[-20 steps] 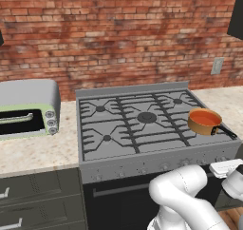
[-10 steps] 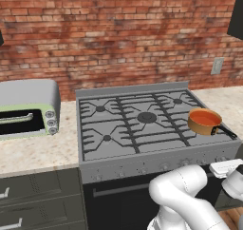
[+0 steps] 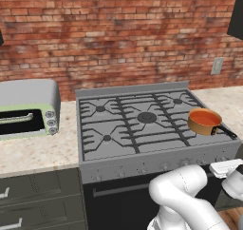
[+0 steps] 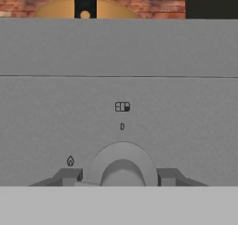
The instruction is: Wait until the marinara sauce is simmered to a deep red color and then turn off the stove.
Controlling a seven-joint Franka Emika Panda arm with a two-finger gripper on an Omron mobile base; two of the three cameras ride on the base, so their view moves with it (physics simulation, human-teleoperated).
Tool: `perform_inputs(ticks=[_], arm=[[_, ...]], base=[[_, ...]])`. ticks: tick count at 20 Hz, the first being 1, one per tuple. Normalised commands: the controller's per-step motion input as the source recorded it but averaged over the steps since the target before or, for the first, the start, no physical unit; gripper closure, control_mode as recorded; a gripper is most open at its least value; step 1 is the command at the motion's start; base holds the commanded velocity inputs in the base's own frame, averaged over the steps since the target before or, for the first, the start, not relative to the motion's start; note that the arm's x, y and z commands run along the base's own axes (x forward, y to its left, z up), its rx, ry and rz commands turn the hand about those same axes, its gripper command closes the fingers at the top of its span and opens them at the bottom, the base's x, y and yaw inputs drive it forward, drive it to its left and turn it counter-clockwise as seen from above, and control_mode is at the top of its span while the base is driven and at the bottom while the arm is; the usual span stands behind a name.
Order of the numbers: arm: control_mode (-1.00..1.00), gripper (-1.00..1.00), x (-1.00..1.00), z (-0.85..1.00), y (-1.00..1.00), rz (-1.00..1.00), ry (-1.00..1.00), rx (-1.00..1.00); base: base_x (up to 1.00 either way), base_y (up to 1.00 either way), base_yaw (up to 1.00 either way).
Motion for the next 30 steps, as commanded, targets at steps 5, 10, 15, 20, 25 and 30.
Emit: perform_inputs(ticks=[5, 10, 15, 20, 25, 30], arm=[[-1.00, 1.00, 0.00, 0.00, 0.00, 0.00, 0.00, 0.00], [-1.00, 1.00, 0.00, 0.00, 0.00, 0.00, 0.00, 0.00], [-1.00, 1.00, 0.00, 0.00, 0.00, 0.00, 0.00, 0.00], [-1.00, 1.00, 0.00, 0.00, 0.00, 0.00, 0.00, 0.00], [-1.00, 1.00, 0.00, 0.00, 0.00, 0.00, 0.00, 0.00], [-1.00, 1.00, 0.00, 0.00, 0.00, 0.00, 0.00, 0.00]], base=[[0.00, 0.00, 0.00], [0.00, 0.00, 0.00], [0.00, 0.00, 0.00], [0.00, 0.00, 0.00], [0.00, 0.00, 0.00], [0.00, 0.00, 0.00]])
